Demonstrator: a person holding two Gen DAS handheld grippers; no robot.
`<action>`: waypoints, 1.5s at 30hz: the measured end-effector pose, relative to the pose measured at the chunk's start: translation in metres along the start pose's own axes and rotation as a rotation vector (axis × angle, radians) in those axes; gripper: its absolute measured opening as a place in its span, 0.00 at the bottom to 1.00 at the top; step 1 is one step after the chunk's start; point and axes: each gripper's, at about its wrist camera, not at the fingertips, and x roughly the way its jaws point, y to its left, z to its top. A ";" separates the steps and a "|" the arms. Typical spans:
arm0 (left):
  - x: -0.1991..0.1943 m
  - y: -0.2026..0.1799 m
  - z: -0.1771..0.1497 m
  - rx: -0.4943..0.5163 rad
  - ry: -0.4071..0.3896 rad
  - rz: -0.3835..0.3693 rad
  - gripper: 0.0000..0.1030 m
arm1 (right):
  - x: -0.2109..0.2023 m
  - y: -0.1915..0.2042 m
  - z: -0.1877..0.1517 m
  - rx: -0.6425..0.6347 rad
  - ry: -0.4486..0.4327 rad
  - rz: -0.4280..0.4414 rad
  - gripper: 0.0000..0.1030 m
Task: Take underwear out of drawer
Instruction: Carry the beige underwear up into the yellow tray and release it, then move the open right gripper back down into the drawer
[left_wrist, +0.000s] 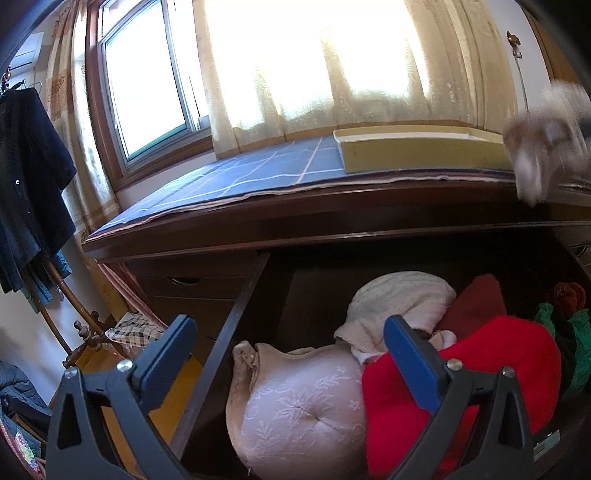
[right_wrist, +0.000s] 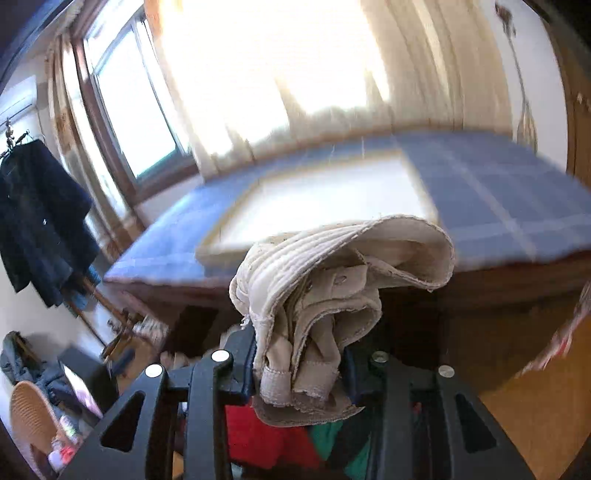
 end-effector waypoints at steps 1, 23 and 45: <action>0.000 0.000 0.000 0.001 -0.001 -0.001 1.00 | -0.001 0.000 0.009 -0.002 -0.025 -0.003 0.37; -0.008 0.000 -0.002 0.016 -0.039 -0.006 1.00 | 0.167 -0.059 0.104 -0.017 0.075 -0.262 0.37; -0.002 0.000 0.001 0.018 -0.016 -0.003 1.00 | 0.082 -0.035 0.058 -0.014 -0.016 -0.145 0.74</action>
